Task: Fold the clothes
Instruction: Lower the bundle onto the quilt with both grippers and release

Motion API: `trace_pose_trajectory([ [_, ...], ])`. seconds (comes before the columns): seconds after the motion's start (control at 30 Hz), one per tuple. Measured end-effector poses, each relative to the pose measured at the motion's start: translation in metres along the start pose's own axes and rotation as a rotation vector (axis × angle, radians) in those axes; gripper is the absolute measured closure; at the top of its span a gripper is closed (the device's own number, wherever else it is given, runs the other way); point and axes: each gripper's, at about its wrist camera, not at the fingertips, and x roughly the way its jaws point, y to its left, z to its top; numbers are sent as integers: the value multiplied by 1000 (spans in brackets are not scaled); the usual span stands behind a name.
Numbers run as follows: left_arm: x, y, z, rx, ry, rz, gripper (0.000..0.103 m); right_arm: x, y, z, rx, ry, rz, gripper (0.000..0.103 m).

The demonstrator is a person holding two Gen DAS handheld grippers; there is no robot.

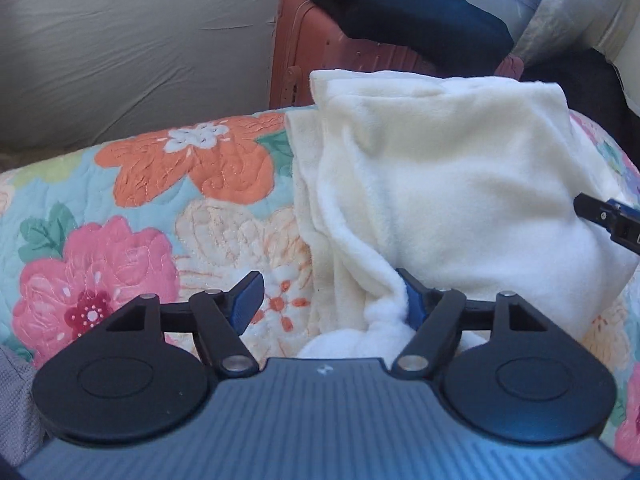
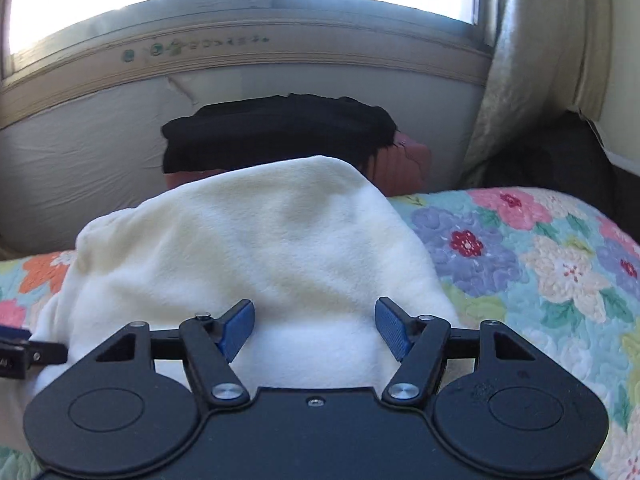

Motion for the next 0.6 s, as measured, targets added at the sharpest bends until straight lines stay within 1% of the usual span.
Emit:
trace_pose_trajectory([
  [0.03, 0, 3, 1, -21, 0, -9, 29, 4, -6, -2, 41, 2, -4, 39],
  [0.07, 0, 4, 2, -29, 2, -8, 27, 7, -11, -4, 83, 5, -7, 41],
  [0.1, 2, 4, 1, -26, 5, 4, 23, 11, -17, -6, 124, 7, -11, 41],
  [0.13, 4, 2, 0, -19, 5, 20, 21, 10, -13, -7, 114, 3, -24, 41],
  [0.23, 11, 0, -1, -13, 8, 54, 10, 7, 0, -10, 77, -7, -71, 39],
  [0.3, 13, 5, 1, -34, 17, 56, 1, 4, 2, -13, 106, -8, -92, 38],
  [0.33, 14, 8, 1, -45, 21, 49, 0, 0, 2, -15, 124, -9, -99, 37],
  [0.4, 12, 12, 2, -67, 24, 31, 0, -15, 6, -20, 144, -16, -137, 36],
  [0.43, 9, 13, 3, -71, 17, 33, 0, -31, 8, -24, 168, -30, -160, 36],
  [0.5, 1, 12, 5, -72, -3, 41, 1, -61, 13, -33, 215, -58, -205, 31],
  [0.6, -11, 2, 5, -68, -19, 48, 3, -97, 21, -44, 259, -69, -141, 25],
])
